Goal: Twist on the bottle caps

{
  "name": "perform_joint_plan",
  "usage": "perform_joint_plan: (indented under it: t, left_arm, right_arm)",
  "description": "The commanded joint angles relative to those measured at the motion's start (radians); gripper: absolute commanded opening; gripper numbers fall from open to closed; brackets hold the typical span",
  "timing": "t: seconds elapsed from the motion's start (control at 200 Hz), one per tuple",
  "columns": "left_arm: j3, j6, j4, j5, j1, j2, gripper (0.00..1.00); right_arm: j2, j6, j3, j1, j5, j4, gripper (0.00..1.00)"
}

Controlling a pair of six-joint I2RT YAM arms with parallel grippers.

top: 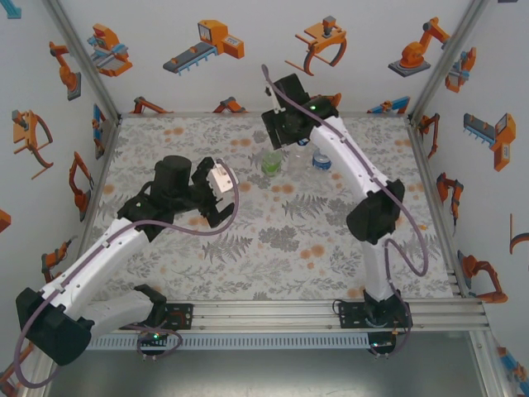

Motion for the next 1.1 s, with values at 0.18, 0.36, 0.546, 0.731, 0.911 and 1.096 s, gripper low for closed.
perform_joint_plan:
  t: [0.18, 0.36, 0.546, 0.731, 0.911, 1.096]
  left_arm:
    - [-0.014, -0.21, 0.141, -0.228, 0.043, 0.017, 0.97]
    - [-0.105, -0.299, 0.255, -0.384, 0.097, 0.06, 0.97]
    - [-0.213, -0.349, 0.36, -0.473, 0.166, 0.097, 0.97]
    - [-0.324, -0.378, 0.444, -0.539, 0.244, 0.108, 0.97]
    - [-0.454, -0.4, 0.593, -0.47, 0.344, 0.125, 0.97]
    - [-0.553, -0.407, 0.815, -0.409, 0.4, 0.171, 0.97]
  right_arm:
    - [-0.322, -0.011, -0.4, -0.109, 0.13, 0.159, 0.74]
    - [-0.495, -0.002, -0.712, -0.198, 0.162, 0.323, 0.94]
    - [-0.611, 0.01, -1.019, -0.296, 0.227, 0.539, 0.99]
    - [-0.645, 0.004, -1.283, -0.382, 0.302, 0.798, 0.99]
    - [-0.622, 0.013, -1.454, -0.449, 0.284, 0.999, 0.99]
    - [-0.595, -0.013, -1.638, -0.51, 0.198, 1.286, 0.99]
